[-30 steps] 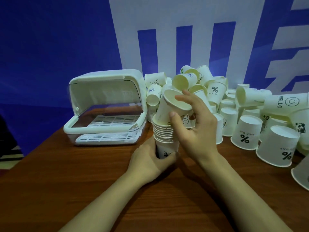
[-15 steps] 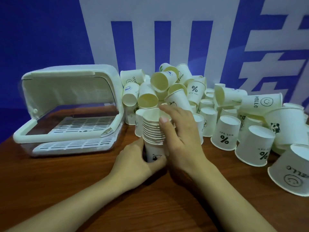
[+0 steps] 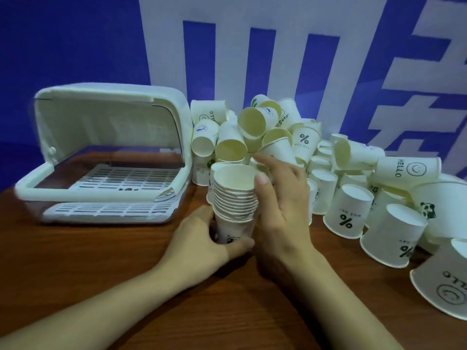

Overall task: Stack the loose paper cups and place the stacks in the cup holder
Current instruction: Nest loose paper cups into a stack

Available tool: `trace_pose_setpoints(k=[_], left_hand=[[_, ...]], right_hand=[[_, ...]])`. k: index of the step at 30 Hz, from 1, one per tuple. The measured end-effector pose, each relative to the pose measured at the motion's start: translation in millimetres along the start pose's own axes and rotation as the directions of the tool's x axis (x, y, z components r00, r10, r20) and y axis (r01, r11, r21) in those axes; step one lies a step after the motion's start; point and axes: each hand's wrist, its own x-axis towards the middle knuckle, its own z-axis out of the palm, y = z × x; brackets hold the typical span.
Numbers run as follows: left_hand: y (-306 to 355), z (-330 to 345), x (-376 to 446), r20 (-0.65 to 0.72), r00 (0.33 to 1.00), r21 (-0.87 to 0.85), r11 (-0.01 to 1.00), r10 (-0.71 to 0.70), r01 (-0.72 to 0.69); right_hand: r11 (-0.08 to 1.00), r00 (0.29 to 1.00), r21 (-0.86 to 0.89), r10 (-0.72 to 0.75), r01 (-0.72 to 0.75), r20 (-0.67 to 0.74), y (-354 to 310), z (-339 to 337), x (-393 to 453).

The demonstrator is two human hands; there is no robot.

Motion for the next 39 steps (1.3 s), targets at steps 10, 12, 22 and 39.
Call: trace_pose_setpoints(k=[10, 12, 22, 39], left_hand=[[-7.3, -6.2, 1.0, 0.061, 0.998, -0.047, 0.999, 0.007, -0.004], [-9.2, -5.8, 2.2, 0.061, 0.998, -0.046, 0.999, 0.012, -0.009], [-15.2, -0.9, 3.2, 0.048, 0.999, -0.057, 0.998, -0.002, 0.005], [-11.3, -4.5, 2.2, -0.040, 0.998, -0.041, 0.998, -0.057, 0.055]], right_hand=[[0.755, 0.945, -0.600, 0.328, -0.265, -0.005, 43.2, 4.5, 71.2], [0.793, 0.970, -0.567, 0.239, -0.221, -0.043, 46.7, 6.2, 71.0], [0.932, 0.998, 0.361, -0.007, 0.031, -0.068, -15.6, -18.3, 56.7], [0.967, 0.990, 0.245, -0.101, 0.076, 0.094, -0.6, 5.2, 39.8]])
